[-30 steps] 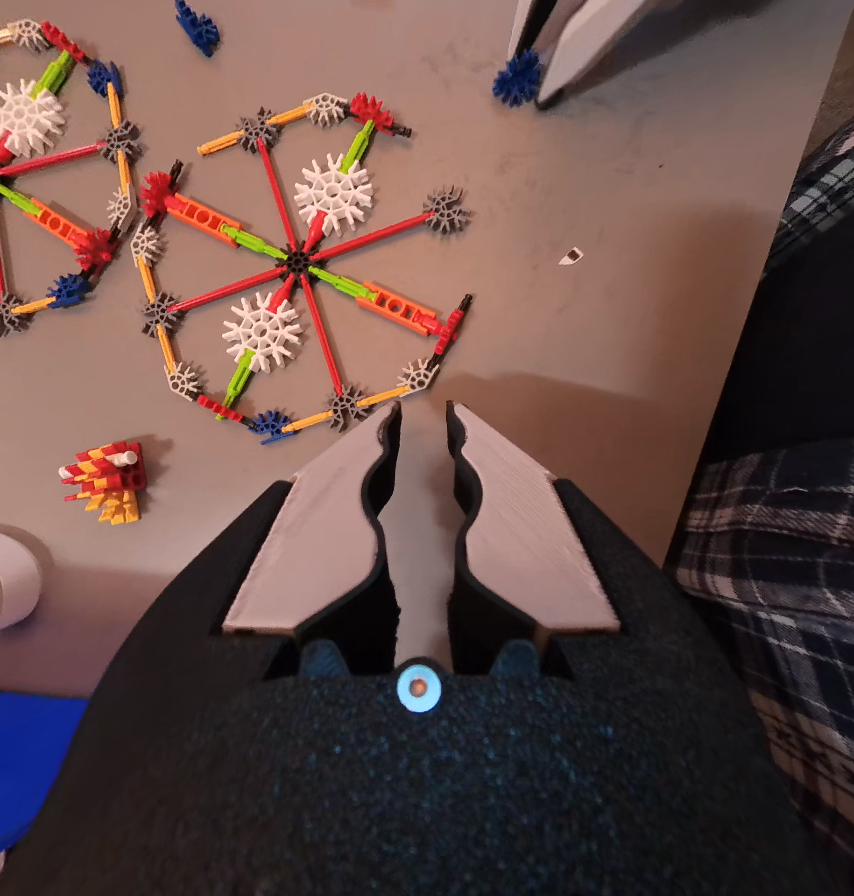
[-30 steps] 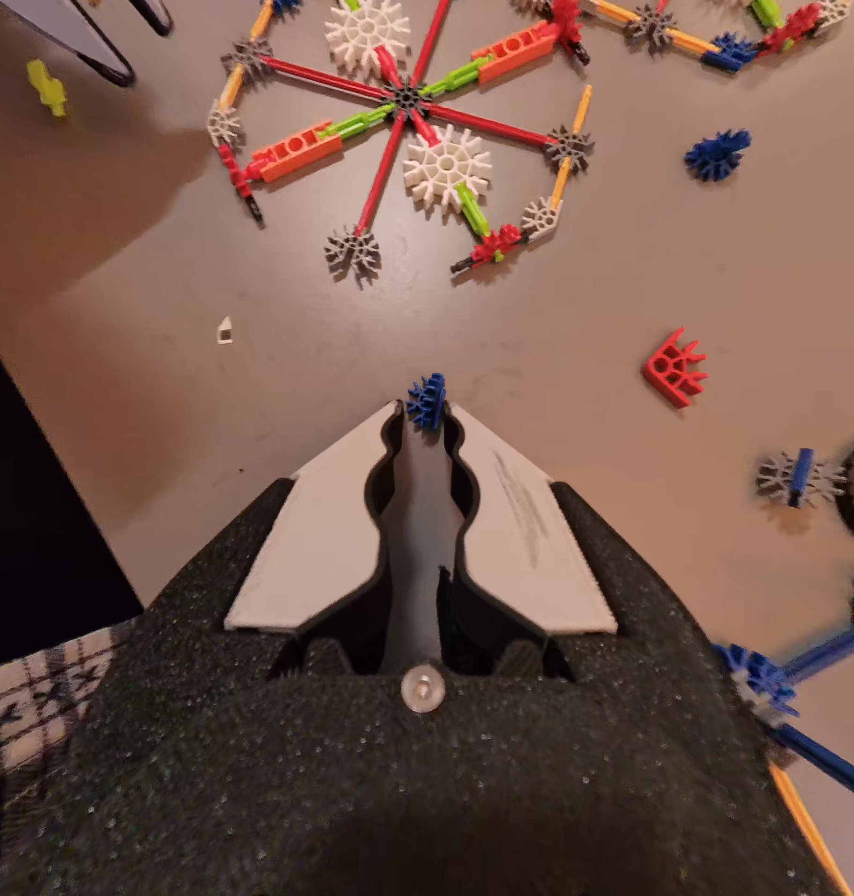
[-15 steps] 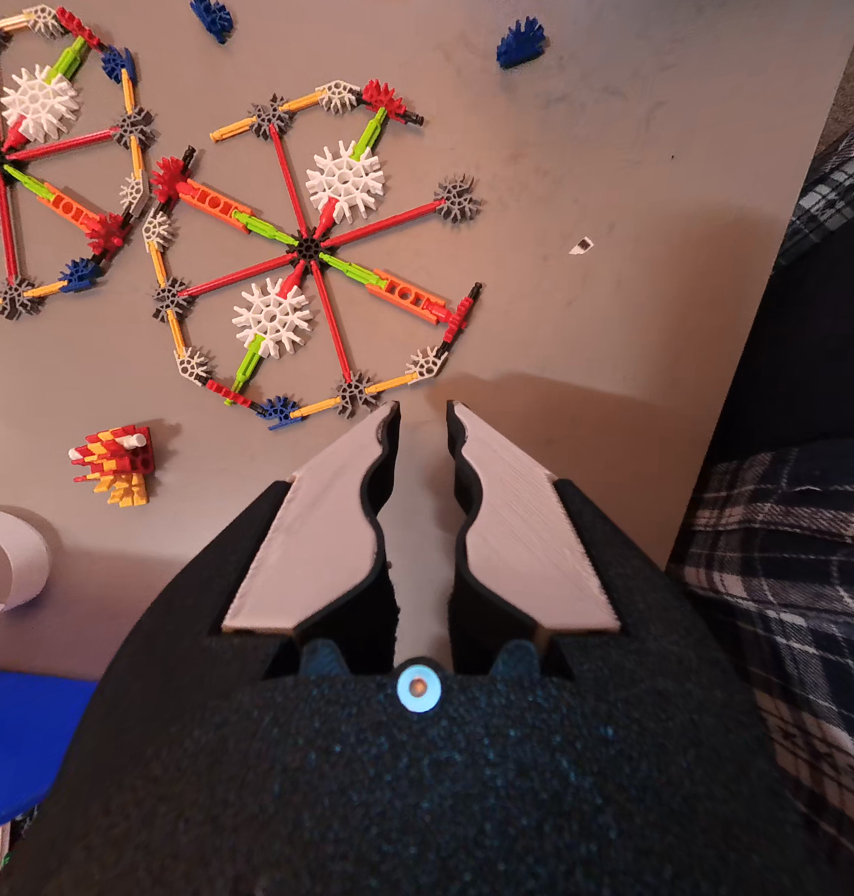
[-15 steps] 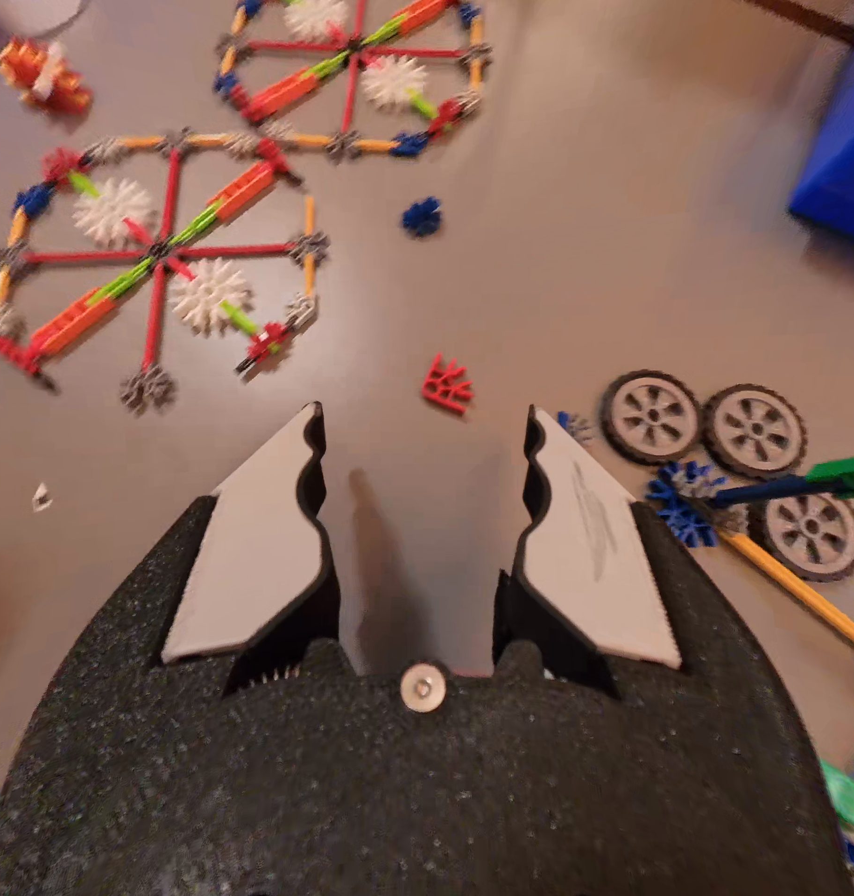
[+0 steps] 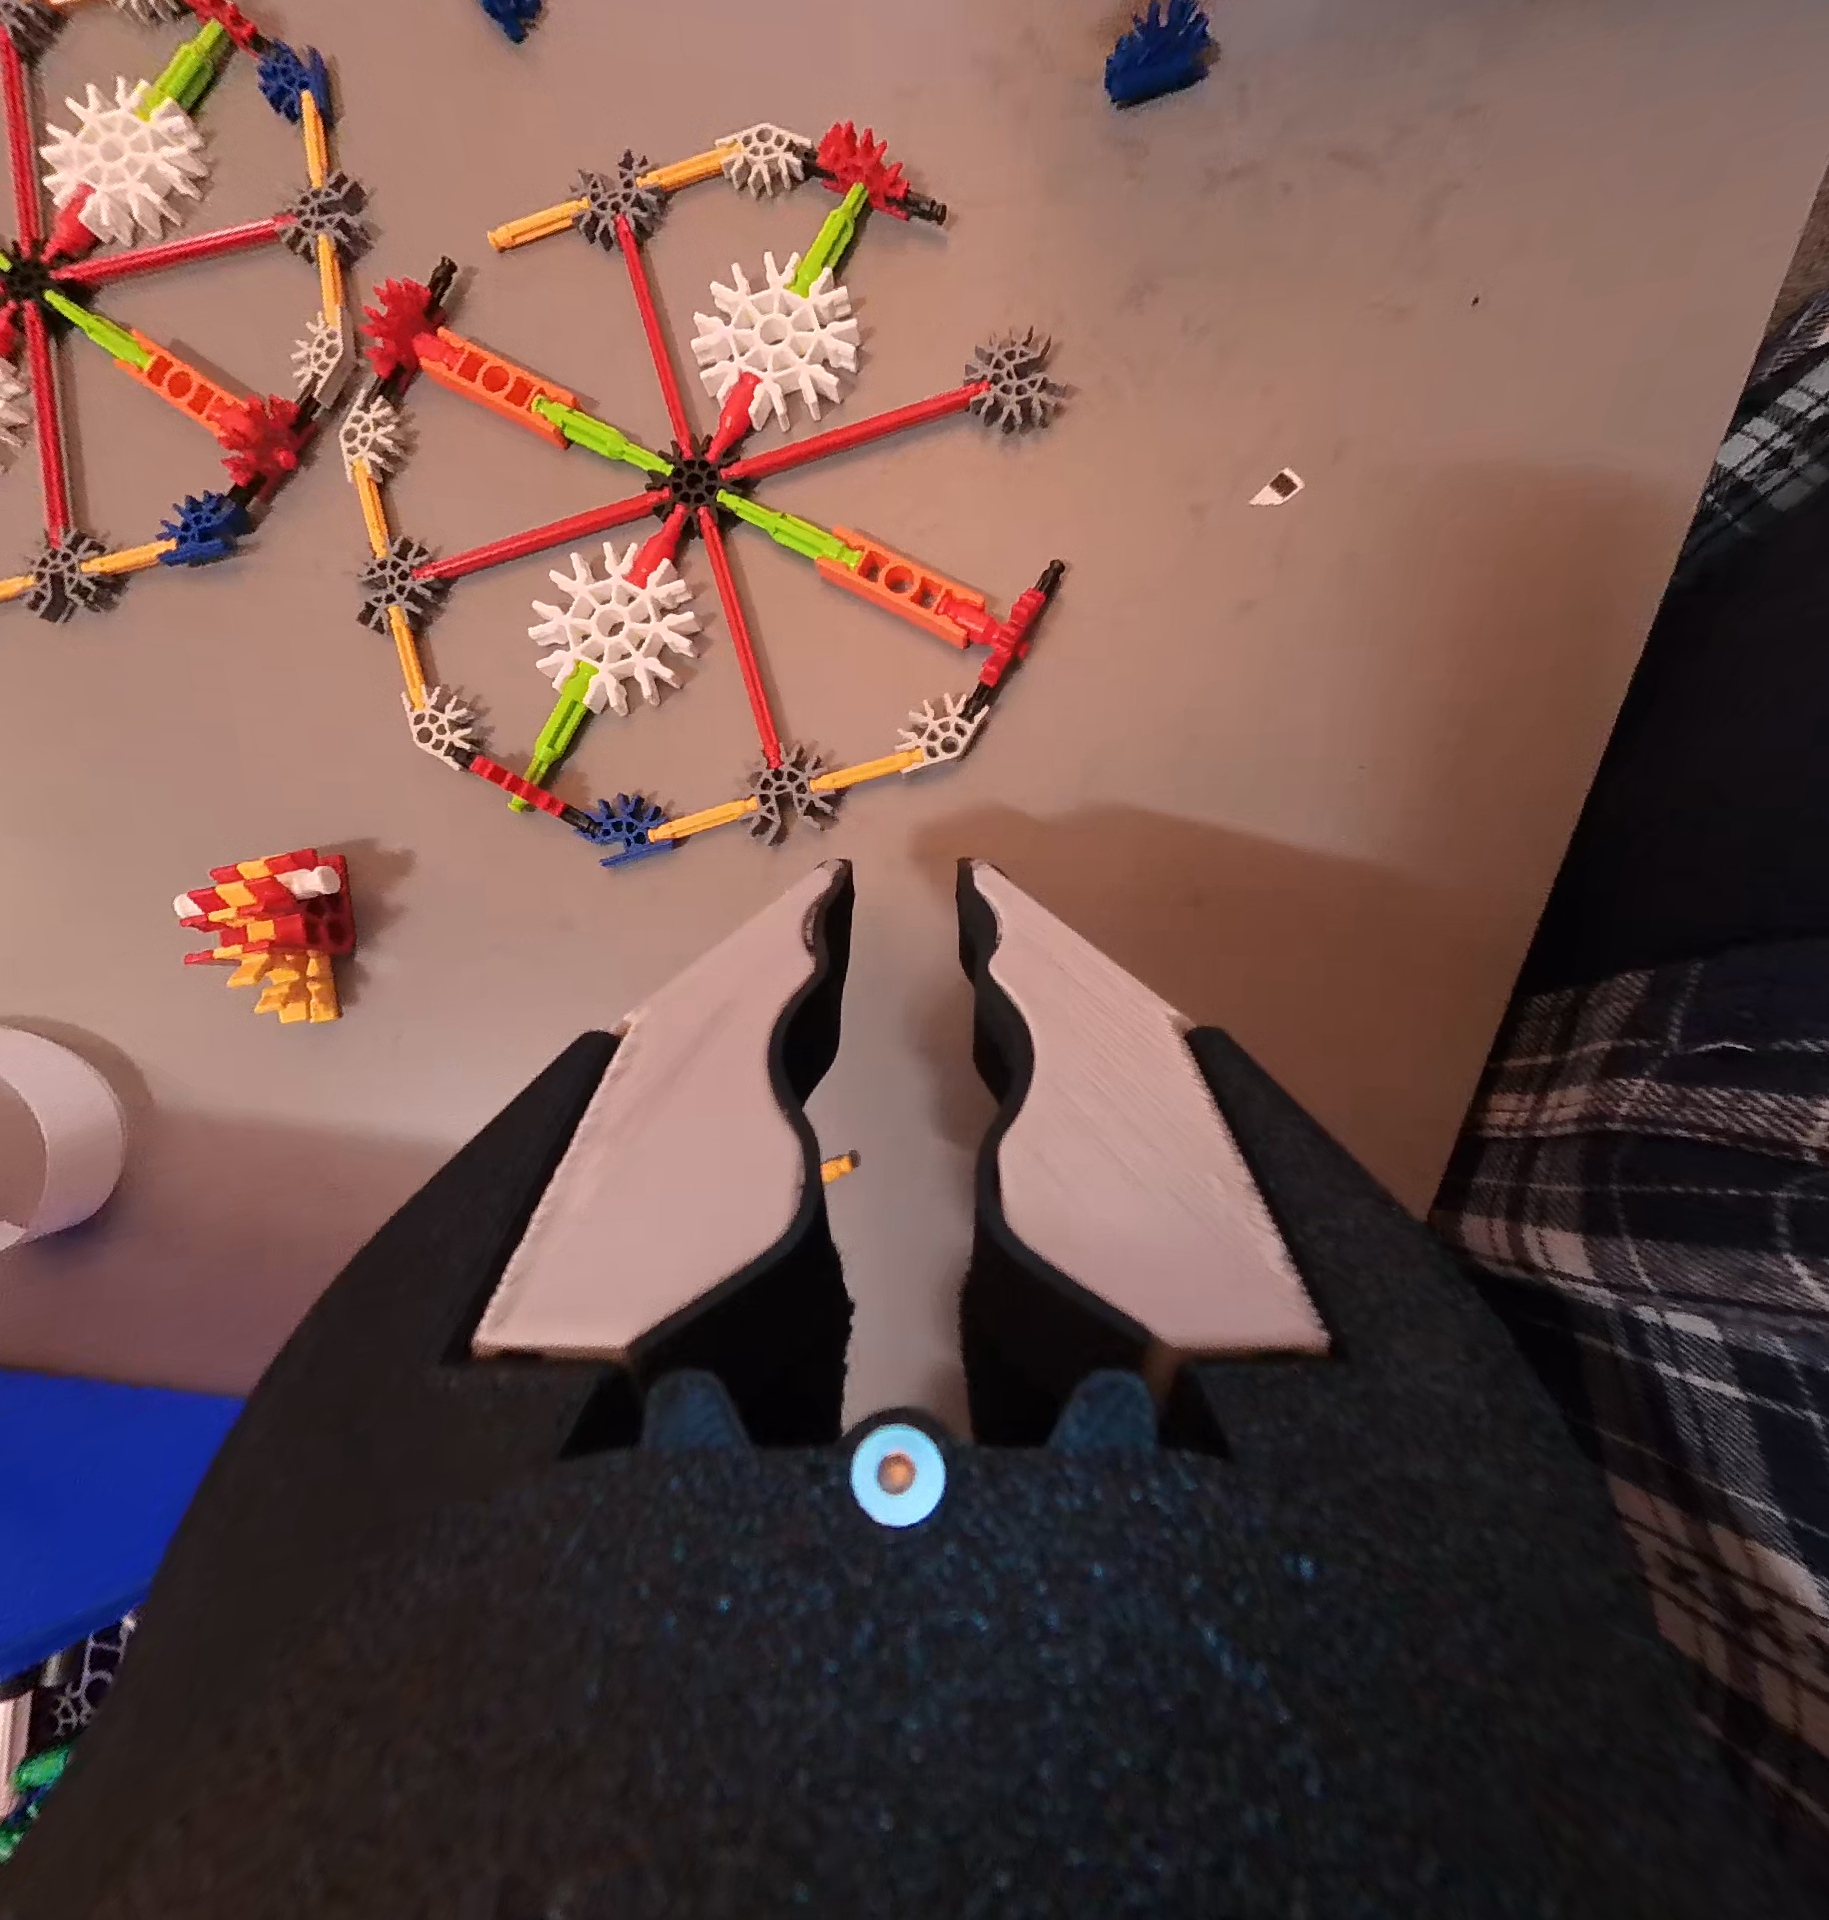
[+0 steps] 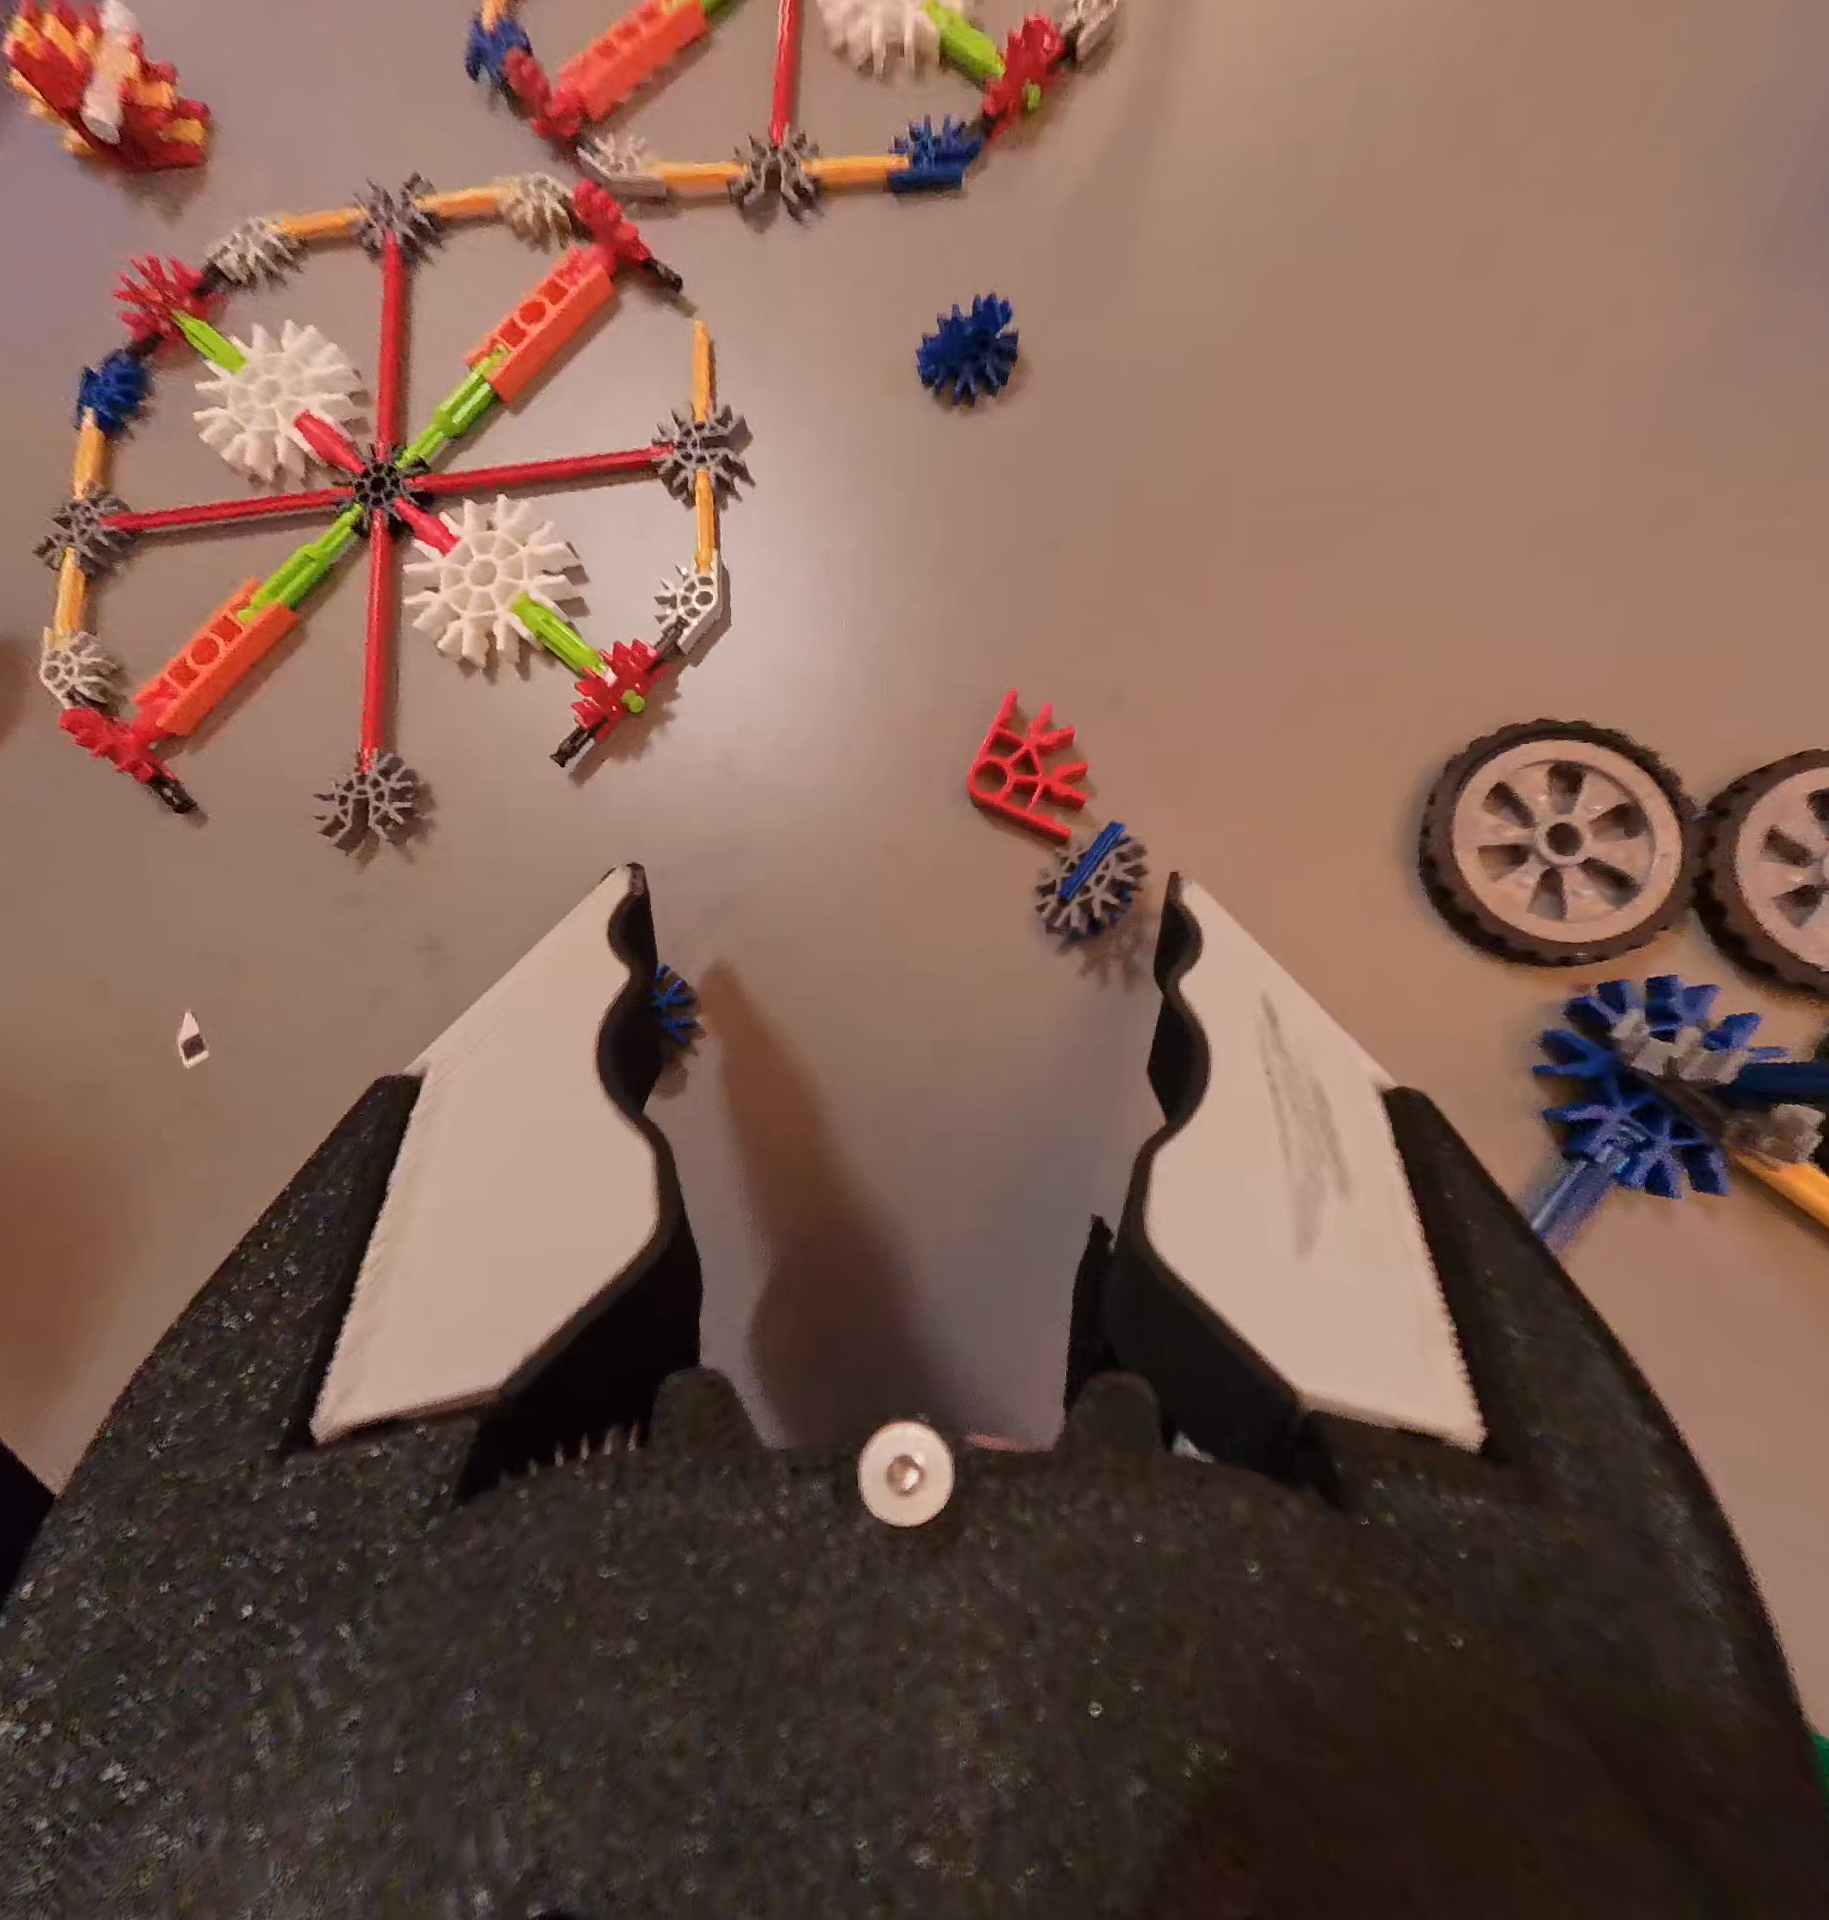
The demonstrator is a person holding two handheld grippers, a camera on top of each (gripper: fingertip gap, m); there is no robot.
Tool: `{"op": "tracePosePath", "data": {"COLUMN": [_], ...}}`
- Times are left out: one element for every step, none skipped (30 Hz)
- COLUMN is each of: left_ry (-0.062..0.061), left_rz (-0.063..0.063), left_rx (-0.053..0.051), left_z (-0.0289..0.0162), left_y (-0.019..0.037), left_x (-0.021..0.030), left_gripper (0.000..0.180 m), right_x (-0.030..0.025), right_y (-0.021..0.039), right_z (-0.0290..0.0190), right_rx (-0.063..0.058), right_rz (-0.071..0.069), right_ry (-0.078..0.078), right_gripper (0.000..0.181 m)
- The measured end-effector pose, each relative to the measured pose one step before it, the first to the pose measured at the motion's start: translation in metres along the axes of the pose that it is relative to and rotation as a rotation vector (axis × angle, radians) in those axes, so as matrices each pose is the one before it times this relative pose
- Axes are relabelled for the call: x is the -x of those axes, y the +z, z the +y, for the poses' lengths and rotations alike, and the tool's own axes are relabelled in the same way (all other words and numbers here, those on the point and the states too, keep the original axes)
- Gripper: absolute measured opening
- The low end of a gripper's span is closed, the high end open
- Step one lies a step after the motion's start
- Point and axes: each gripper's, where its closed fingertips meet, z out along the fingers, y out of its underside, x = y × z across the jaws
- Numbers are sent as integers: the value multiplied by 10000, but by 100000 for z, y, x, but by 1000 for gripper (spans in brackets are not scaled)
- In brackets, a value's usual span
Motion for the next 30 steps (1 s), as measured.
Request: {"op": "tracePosePath", "data": {"left_ry": [5,10,17,18,31,33,-11,-31,-24,-7,-1,6,14,7,11,13,11,18,22,-2,-31,-43,-36,-42,-53,-49,-32,-11,-1,-1], "left_rz": [11,23,25,28,5,2,14,7,9,-5,-1,2,13,16,17,13,14,4,-16,-27,-24,-35,-49,-47,-29,-23,-16,-22,-24,-11], "left_rx": [0,-12,-17,3,26,4,-13,-23,-7,11,25,17,-4,-4,-6,-6,2,12,4,-7,-5,10,20,15,3,-5,1,4,3,0], "left_z": [-5,-74,-87,-85,-61,-72,-84,-58,38,88,96,38,-61,-101,-104,-128,-68,-78,-52,22,68,143,188,194,171,149,125,96,68,32], "left_y": [72,66,62,76,43,30,-18,-2,24,27,111,126,66,45,47,15,22,-27,-26,-83,-112,-125,-141,-145,-156,-129,-111,-88,-66,-53], "left_x": [44,4,7,-48,16,20,-42,-32,25,16,-17,-14,-52,-62,-61,-52,-59,-15,2,18,36,64,96,105,87,86,80,100,122,106], "left_gripper": [18,18,18,18,18,18,18,18,18,18,18,18,18,18,18,18,18,18,18,18,18,18,18,18,18,18,18,18,18,18], "right_x": [-208,-119,43,151,311,599,591,344,42,-88,-235,-265,-192,-199,-207,-125,-173,-195,-172,-122,-14,175,8,-119,-134,-129,-240,-318,-304,-355], "right_y": [-133,41,170,205,141,21,-63,-77,-110,-99,-52,23,132,206,285,380,442,450,446,405,267,62,-63,-135,-196,-216,-244,-263,-254,-252], "right_z": [-112,35,132,222,315,249,132,10,-200,-299,-331,-317,-295,-361,-422,-389,-324,-215,-14,153,190,63,184,162,226,262,302,324,325,301], "right_rx": [-52,19,56,112,181,136,66,8,-124,-154,-125,-64,3,-7,-19,7,36,67,130,169,125,-12,10,-38,-17,11,48,71,85,97], "right_rz": [78,-13,-104,-109,-127,-205,-171,-49,71,76,118,102,55,90,116,81,109,134,106,72,-5,-156,-88,-2,17,31,96,139,138,192], "right_ry": [19,41,1,-53,-105,-191,-192,-60,12,-3,-23,-62,-109,-156,-188,-179,-133,-108,-89,-65,-35,44,171,191,75,32,93,94,88,93], "right_gripper": [94,94,94,94,93,87,78,73,73,73,73,73,73,71,66,64,62,59,54,49,43,33,22,20,17,16,16,16,16,16]}}
